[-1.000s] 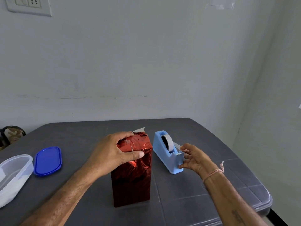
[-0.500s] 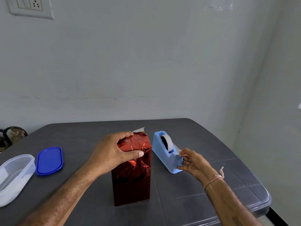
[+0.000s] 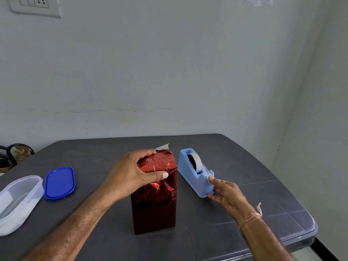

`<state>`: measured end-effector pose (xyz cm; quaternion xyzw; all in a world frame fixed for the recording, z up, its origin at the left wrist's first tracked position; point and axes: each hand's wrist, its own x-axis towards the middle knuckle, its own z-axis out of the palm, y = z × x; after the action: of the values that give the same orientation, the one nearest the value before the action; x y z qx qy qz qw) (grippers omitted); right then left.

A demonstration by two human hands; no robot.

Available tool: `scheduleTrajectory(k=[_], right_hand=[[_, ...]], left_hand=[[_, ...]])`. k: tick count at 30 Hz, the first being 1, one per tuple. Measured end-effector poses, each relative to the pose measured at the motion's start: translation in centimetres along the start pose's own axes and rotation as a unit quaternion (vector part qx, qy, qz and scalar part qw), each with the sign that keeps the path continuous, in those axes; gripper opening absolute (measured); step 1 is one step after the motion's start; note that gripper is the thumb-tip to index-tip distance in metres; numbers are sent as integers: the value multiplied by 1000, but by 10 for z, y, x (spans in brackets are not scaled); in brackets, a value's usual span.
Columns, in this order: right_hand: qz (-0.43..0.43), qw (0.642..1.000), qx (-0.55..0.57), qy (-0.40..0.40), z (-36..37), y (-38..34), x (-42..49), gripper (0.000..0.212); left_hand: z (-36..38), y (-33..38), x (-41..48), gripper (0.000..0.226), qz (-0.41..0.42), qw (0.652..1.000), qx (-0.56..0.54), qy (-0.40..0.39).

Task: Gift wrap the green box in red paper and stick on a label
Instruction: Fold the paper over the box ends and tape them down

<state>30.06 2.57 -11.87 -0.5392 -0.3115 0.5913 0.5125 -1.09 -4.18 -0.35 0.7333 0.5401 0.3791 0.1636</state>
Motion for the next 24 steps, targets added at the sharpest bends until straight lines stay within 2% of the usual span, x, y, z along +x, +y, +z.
scheduleTrajectory(k=[4,10,13,16,18,20,22,24], right_hand=[[-15,1000,-7,5,2,3,1,29],[-47,996,-49,63,3,27,4,10],[-51,994,-71,59,0,28,-5,12],[-81,988,-108,71,0,19,-26,25],[-151,979,-137,25,10,-5,-49,27],[-216,957,-179,-76,28,-44,-75,32],[-256,913,-270,-166,53,-82,-95,40],[-272,870,-342,-228,80,-113,-110,33]], left_hand=[[0,-2,1,97,2,1000,3,3],[2,-3,0,95,-4,1000,9,2],[1,-3,0,96,-8,1000,12,3],[2,-5,1,103,-12,1000,23,2],[1,-6,1,105,-18,1000,19,-2],[1,-7,1,105,-21,1000,11,-6],[1,-7,1,105,-25,1000,16,-8],[1,-5,1,104,-25,999,33,-6]])
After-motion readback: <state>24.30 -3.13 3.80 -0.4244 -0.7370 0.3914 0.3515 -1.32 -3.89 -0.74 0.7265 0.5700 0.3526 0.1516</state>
